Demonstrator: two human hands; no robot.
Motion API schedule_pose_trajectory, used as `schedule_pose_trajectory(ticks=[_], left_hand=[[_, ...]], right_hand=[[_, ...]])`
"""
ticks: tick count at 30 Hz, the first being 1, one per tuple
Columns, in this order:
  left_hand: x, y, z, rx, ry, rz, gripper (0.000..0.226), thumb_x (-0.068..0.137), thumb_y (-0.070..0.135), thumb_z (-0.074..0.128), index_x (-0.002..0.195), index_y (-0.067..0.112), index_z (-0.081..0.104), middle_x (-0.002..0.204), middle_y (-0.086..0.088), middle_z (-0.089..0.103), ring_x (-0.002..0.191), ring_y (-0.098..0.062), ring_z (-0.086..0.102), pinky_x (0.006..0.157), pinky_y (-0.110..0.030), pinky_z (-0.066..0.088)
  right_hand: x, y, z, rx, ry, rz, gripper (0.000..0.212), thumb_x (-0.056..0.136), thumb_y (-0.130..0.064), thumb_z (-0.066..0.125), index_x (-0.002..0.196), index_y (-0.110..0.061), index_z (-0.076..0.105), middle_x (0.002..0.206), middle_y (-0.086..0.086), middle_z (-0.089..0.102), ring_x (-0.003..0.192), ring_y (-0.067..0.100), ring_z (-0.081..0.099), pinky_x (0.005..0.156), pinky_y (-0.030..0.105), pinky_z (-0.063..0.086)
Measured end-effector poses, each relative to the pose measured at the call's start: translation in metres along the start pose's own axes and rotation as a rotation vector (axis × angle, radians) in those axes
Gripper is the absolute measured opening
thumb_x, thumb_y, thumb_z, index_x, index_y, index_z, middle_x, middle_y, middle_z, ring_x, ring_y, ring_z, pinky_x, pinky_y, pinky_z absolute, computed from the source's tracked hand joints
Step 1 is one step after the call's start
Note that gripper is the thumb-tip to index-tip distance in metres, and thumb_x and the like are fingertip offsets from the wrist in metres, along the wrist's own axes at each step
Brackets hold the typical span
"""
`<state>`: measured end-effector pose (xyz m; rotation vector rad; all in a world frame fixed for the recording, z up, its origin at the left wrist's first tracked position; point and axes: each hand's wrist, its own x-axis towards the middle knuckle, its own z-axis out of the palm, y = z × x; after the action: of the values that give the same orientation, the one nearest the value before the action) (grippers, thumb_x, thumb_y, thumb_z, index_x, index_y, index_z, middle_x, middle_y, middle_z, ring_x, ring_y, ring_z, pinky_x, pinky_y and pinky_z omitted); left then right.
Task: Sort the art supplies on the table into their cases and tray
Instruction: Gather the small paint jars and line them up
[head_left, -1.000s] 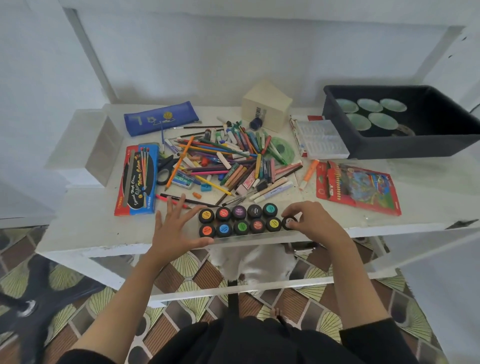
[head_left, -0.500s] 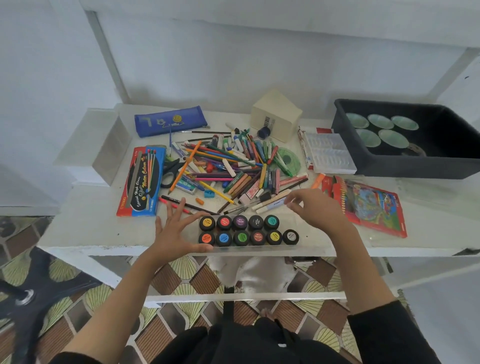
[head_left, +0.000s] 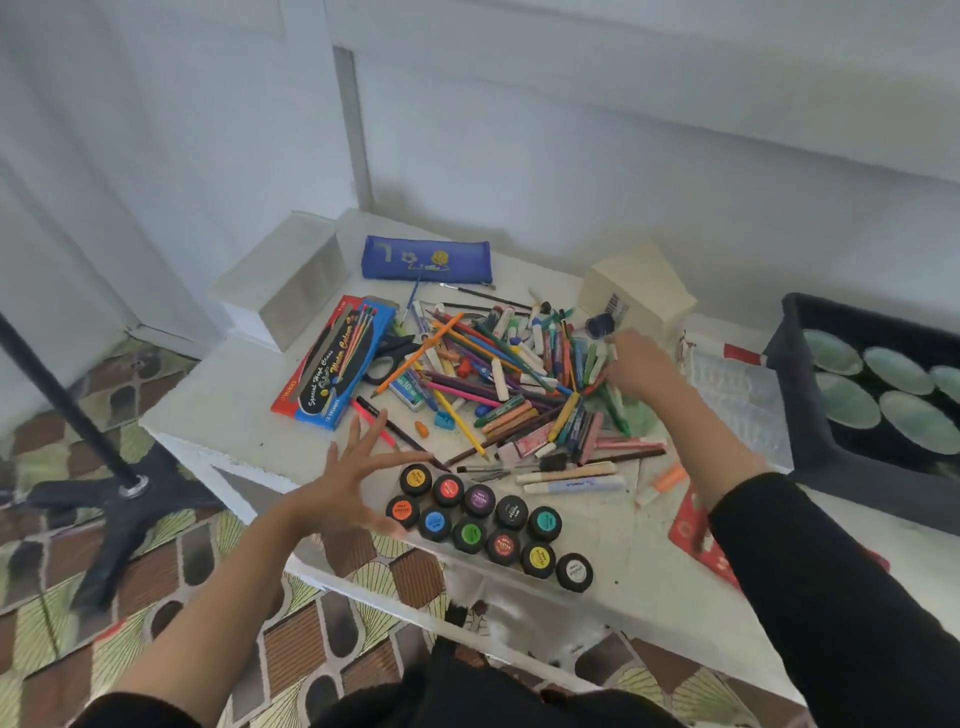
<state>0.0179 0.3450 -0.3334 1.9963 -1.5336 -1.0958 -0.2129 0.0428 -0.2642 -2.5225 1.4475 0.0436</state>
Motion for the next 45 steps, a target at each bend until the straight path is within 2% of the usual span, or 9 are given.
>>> schedule_pose_trajectory(ticks=[4, 7, 14, 19, 27, 30, 32, 37, 45], left_hand=[[-0.005, 0.011, -0.003, -0.005, -0.034, -0.058, 0.087, 0.039, 0.074, 0.071, 0.111, 0.085, 0.024, 0.150, 0.019, -0.026, 0.132, -0.013, -0.040, 0.108, -0.050, -0.024], [-0.007, 0.013, -0.002, -0.023, -0.035, -0.089, 0.095, 0.031, 0.084, 0.068, 0.116, 0.082, 0.025, 0.150, 0.019, -0.025, 0.134, -0.016, -0.038, 0.109, -0.050, -0.023], [-0.007, 0.017, 0.000, -0.073, -0.004, -0.177, 0.089, 0.053, 0.051, 0.079, 0.129, 0.067, 0.036, 0.155, 0.015, -0.024, 0.137, -0.015, -0.034, 0.111, -0.051, -0.021], [-0.006, 0.012, 0.000, -0.069, -0.016, -0.192, 0.092, 0.050, 0.059, 0.080, 0.130, 0.067, 0.034, 0.155, 0.012, -0.025, 0.137, -0.018, -0.035, 0.111, -0.056, -0.020], [-0.008, 0.011, 0.008, -0.182, 0.039, -0.157, 0.086, 0.051, 0.053, 0.078, 0.123, 0.072, 0.035, 0.155, 0.010, -0.024, 0.138, -0.015, -0.034, 0.110, -0.051, -0.023], [-0.008, 0.008, 0.010, -0.192, 0.080, -0.146, 0.086, 0.051, 0.051, 0.077, 0.123, 0.072, 0.036, 0.157, 0.008, -0.022, 0.138, -0.013, -0.033, 0.111, -0.051, -0.022], [-0.009, 0.007, 0.010, -0.204, 0.088, -0.149, 0.087, 0.050, 0.050, 0.078, 0.124, 0.070, 0.037, 0.157, 0.009, -0.021, 0.139, -0.013, -0.032, 0.112, -0.051, -0.020], [-0.008, 0.011, 0.010, -0.210, 0.055, -0.159, 0.089, 0.045, 0.053, 0.076, 0.124, 0.070, 0.038, 0.157, 0.011, -0.020, 0.138, -0.014, -0.034, 0.110, -0.050, -0.020], [-0.005, -0.001, 0.013, -0.101, 0.067, -0.056, 0.085, 0.047, 0.072, 0.069, 0.120, 0.080, 0.025, 0.157, 0.002, -0.021, 0.137, -0.021, -0.036, 0.110, -0.052, -0.020]], right_hand=[[0.046, 0.009, 0.002, -0.115, -0.003, -0.105, 0.052, 0.082, 0.009, 0.049, 0.131, -0.005, 0.046, 0.130, 0.018, 0.049, 0.106, 0.034, 0.056, 0.074, 0.035, 0.046], [0.072, 0.013, 0.002, -0.241, 0.022, -0.228, 0.048, 0.091, -0.002, 0.046, 0.138, -0.011, 0.043, 0.138, 0.014, 0.045, 0.121, 0.031, 0.048, 0.090, 0.038, 0.047], [0.087, 0.011, 0.004, -0.326, -0.044, -0.274, 0.024, 0.092, 0.002, 0.041, 0.106, -0.002, 0.059, 0.105, 0.017, 0.062, 0.091, 0.030, 0.061, 0.068, 0.030, 0.040], [0.084, 0.012, 0.006, -0.332, 0.092, -0.292, 0.018, 0.088, 0.007, 0.044, 0.095, -0.001, 0.058, 0.101, 0.019, 0.058, 0.081, 0.028, 0.055, 0.065, 0.030, 0.037], [0.034, 0.006, 0.029, 0.556, 0.331, -0.305, 0.035, 0.083, -0.004, 0.063, 0.118, -0.009, 0.059, 0.117, 0.014, 0.057, 0.104, 0.030, 0.055, 0.088, 0.041, 0.049], [-0.023, -0.001, 0.040, 0.811, 0.315, -0.233, 0.037, 0.081, -0.010, 0.071, 0.117, -0.013, 0.062, 0.107, 0.002, 0.063, 0.085, 0.022, 0.065, 0.072, 0.027, 0.057], [-0.057, -0.004, 0.044, 0.892, 0.232, -0.195, 0.032, 0.083, -0.013, 0.070, 0.114, -0.017, 0.064, 0.097, -0.003, 0.065, 0.072, 0.019, 0.064, 0.059, 0.020, 0.055], [-0.107, 0.000, 0.045, 1.027, 0.036, -0.121, 0.026, 0.081, -0.014, 0.071, 0.105, -0.023, 0.069, 0.101, 0.009, 0.065, 0.075, 0.024, 0.063, 0.064, 0.030, 0.057], [-0.151, 0.000, 0.037, 0.986, 0.044, 0.040, 0.027, 0.073, -0.015, 0.079, 0.095, -0.024, 0.066, 0.094, 0.000, 0.063, 0.077, 0.017, 0.062, 0.068, 0.030, 0.054]])
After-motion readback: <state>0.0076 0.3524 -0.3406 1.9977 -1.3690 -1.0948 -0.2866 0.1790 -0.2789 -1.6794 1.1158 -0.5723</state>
